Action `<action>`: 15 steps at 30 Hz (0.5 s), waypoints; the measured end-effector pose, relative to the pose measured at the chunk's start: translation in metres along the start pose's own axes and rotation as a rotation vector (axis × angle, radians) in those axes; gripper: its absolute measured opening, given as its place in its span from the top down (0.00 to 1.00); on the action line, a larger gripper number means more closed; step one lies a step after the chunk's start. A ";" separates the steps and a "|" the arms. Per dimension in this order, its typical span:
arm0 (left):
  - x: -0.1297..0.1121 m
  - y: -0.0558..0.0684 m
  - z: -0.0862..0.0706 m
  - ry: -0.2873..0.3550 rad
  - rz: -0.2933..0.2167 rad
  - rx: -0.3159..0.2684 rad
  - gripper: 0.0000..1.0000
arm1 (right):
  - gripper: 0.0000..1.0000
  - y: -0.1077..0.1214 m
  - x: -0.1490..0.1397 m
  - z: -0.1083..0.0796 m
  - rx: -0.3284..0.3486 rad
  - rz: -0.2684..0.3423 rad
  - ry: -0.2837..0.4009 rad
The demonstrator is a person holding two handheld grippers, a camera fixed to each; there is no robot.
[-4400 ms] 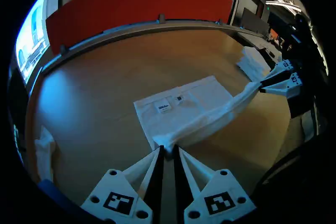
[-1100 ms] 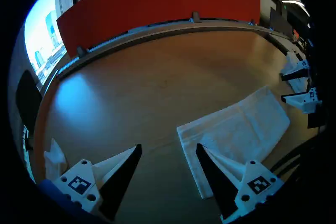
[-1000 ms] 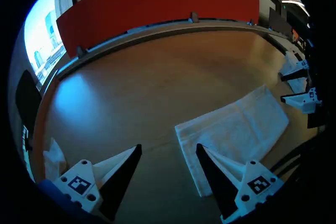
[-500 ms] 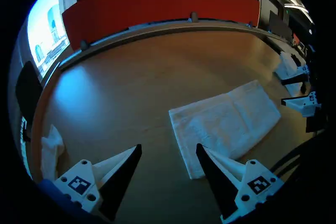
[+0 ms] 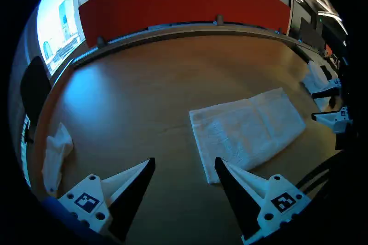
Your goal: Fold towel
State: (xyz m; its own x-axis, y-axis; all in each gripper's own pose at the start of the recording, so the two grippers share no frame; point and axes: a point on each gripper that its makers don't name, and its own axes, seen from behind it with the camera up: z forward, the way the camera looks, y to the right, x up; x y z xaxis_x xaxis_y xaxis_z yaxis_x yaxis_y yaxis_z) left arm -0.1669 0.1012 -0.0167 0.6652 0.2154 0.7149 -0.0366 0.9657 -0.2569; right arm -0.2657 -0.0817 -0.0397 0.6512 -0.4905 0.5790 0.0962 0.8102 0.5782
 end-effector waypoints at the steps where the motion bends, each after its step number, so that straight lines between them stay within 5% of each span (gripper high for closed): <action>1: -0.001 -0.001 -0.002 0.001 -0.004 0.003 0.04 | 0.00 -0.001 0.001 0.000 0.006 -0.004 0.001; 15: -0.021 -0.020 -0.026 0.002 -0.104 0.041 0.04 | 0.00 -0.009 0.008 0.005 0.064 -0.057 0.001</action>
State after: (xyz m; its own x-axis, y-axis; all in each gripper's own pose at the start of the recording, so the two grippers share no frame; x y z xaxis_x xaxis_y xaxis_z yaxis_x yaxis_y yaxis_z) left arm -0.1609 0.0733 -0.0431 0.6683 0.1138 0.7351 0.0024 0.9879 -0.1550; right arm -0.2648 -0.0946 -0.0370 0.6470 -0.5349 0.5434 0.0845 0.7586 0.6461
